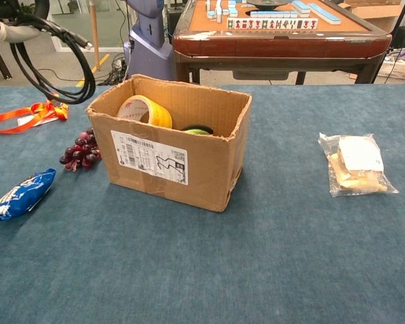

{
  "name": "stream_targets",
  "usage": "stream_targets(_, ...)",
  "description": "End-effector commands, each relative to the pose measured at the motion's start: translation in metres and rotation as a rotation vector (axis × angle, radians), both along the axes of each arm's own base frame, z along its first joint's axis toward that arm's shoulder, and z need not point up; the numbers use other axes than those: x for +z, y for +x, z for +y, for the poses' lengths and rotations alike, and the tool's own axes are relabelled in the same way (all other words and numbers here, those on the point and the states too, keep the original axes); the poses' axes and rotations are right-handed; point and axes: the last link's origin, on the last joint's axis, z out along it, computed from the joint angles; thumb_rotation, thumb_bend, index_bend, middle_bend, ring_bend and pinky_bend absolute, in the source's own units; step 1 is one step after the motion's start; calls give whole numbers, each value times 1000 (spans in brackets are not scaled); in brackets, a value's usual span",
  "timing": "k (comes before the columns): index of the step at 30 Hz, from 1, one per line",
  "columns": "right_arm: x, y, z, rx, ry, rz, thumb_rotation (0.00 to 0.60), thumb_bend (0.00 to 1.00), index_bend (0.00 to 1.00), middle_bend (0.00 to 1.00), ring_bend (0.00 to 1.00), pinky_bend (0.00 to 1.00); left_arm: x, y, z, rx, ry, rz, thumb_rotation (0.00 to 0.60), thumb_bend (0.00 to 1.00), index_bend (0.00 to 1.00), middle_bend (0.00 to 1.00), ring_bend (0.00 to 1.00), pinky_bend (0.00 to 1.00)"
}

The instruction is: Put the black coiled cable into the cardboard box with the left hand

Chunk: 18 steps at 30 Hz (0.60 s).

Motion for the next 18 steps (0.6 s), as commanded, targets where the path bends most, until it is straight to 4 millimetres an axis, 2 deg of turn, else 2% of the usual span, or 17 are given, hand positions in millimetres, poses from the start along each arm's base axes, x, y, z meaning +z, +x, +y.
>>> stream_targets(1,0,0,0,0,1,-1,600,3,334,360,234,437,-2,13,2,-19,-5,-11,600,377,623,1000,967,1000)
stream_targets(9,-1,0,0,1,5,-2,600,3,334,360,235,437,-9,40,2,-64,-29,-16,600,377,623,1000,967,1000)
stream_targets(18,0,0,0,1,6,-5,600,2,334,360,234,437,-37,63,12,-111,-62,22,600,377,625,1000,967,1000)
